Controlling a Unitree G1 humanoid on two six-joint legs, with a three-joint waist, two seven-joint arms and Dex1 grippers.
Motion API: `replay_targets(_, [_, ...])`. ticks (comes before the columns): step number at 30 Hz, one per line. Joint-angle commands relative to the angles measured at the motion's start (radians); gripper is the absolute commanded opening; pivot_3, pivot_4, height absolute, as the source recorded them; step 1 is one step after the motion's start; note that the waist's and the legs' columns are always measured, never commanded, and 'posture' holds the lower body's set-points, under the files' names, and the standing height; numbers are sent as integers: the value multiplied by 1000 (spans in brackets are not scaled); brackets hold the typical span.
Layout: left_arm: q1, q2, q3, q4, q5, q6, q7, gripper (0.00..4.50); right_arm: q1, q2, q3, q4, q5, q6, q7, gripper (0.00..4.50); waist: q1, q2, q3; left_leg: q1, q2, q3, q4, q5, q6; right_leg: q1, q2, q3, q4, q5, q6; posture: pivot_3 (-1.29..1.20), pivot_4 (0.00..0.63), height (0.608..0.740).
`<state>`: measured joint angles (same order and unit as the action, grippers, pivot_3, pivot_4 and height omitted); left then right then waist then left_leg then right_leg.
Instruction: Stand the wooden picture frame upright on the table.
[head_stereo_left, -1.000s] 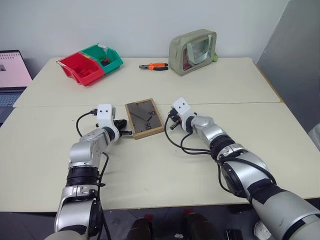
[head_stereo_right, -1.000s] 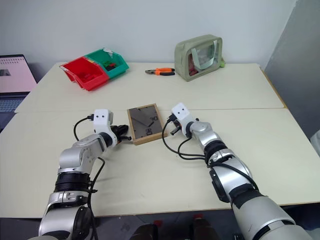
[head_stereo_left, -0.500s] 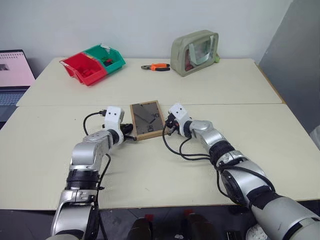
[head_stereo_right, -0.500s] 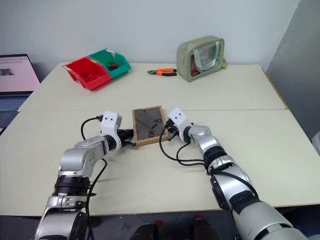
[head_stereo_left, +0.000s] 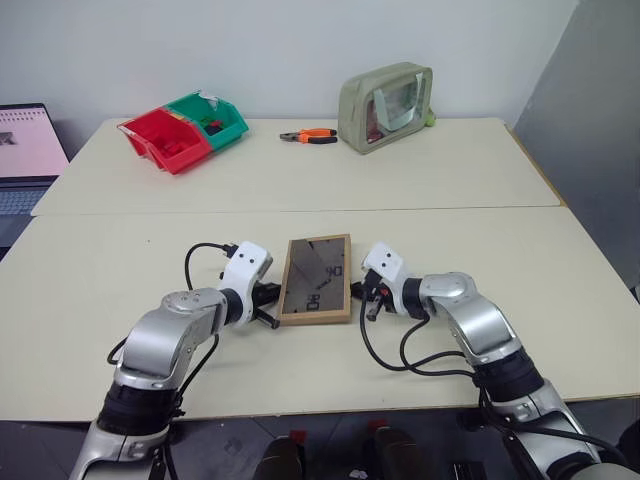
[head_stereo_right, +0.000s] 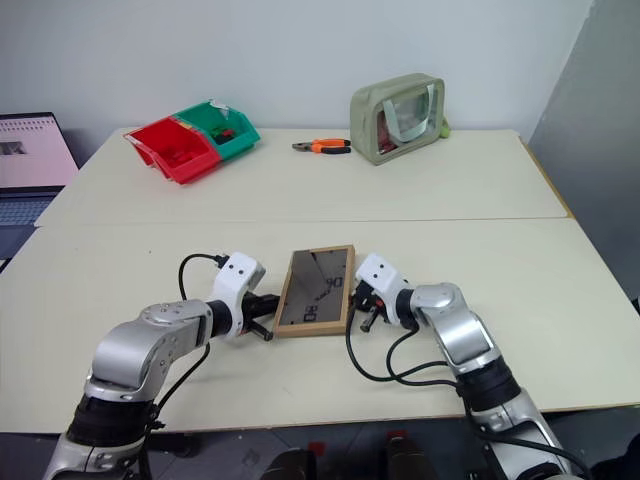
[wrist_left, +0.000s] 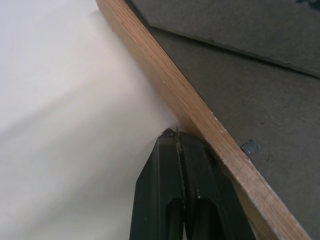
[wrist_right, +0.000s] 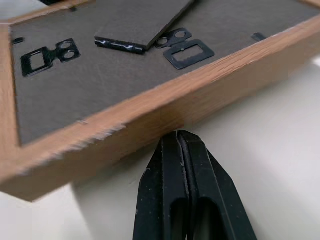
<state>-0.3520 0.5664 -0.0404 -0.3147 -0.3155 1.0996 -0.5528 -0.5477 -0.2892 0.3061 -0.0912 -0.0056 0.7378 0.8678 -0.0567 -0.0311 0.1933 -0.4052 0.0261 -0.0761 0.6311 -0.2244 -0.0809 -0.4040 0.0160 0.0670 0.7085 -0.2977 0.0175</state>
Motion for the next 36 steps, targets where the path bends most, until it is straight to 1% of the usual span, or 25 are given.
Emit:
replay_targets(1, [52,48,-30,-127,-88,78,-74,29,19,-28,20,-138,53,73,16,28,0,0,0,0,0,0,0,0,0,0,0,0,0,0,0,0,150,740])
replay_targets(5, [78,75,-11,-191,-124,124,-70,29,35,-89,26,-142,49,85,-4,28,2,0,0,0,0,0,0,0,0,0,0,0,0,0,0,0,150,740])
replay_targets(9, [118,100,10,-249,-152,161,-59,29,42,-189,24,-77,4,-1,-24,28,2,0,0,0,0,1,0,0,0,1,0,1,-1,0,0,0,150,740])
replay_targets(11, [137,114,24,-265,-160,169,-57,29,41,-221,23,-46,-9,-39,-27,28,2,0,0,0,-1,1,0,0,0,1,0,1,-1,0,0,0,150,740])
replay_targets(15, [170,162,68,-273,-177,162,-67,29,27,-254,15,0,-6,-89,-24,28,0,0,0,4,-1,2,-1,0,0,3,1,2,-1,0,0,0,150,740])
replay_targets(17, [195,215,69,-265,-157,100,-87,29,12,-260,16,37,-21,-134,-36,28,0,0,0,5,-1,2,-1,0,0,4,1,2,-1,-1,0,0,150,740])
replay_targets(19, [210,245,86,-243,-158,55,-109,29,-6,-249,10,70,-18,-155,-50,28,0,0,0,5,0,2,-1,0,0,5,1,2,-2,-1,0,0,150,740])
replay_targets(22, [209,234,166,-192,-220,36,-151,29,-31,-228,4,113,-14,-184,-60,28,0,0,0,6,0,2,-1,0,0,7,1,2,-3,-1,0,0,150,740])
replay_targets(23, [212,235,194,-179,-258,51,-179,406,-35,-224,6,124,-18,-200,-64,0,0,-1,0,6,0,1,-1,0,0,7,2,1,-3,-1,0,0,150,740])
replay_targets(24, [217,237,221,-175,-298,70,-207,527,-37,-221,9,131,-22,-211,-68,0,0,-1,0,6,0,1,-1,0,0,7,2,1,-3,-1,0,0,150,740])
replay_targets(26, [210,221,285,-161,-393,150,-239,973,-36,-212,7,139,-17,-218,-71,0,0,-1,0,6,0,1,-1,0,0,7,1,1,-4,-1,0,0,150,740])
replay_targets(28, [166,157,393,-107,-520,288,-232,1411,-31,-209,9,135,-12,-218,-67,0,0,-1,0,6,0,1,-1,0,0,7,1,1,-4,-1,0,0,150,740])
replay_targets(30, [122,99,478,-37,-599,396,-215,1825,-24,-206,12,128,-9,-218,-65,0,0,-1,0,6,0,1,-1,0,0,8,1,0,-4,-1,0,0,150,740])
replay_targets(32, [102,62,519,14,-621,447,-189,2156,-18,-199,22,116,-13,-223,-68,0,0,-1,0,6,0,0,0,0,0,9,1,-2,-5,-3,3,0,150,740])
replay_targets(36, [83,-1,566,93,-626,503,-134,3047,-6,-167,36,86,-12,-203,-81,0,-1,-1,0,6,0,-1,-1,0,0,9,1,-1,-5,-2,3,0,150,740])
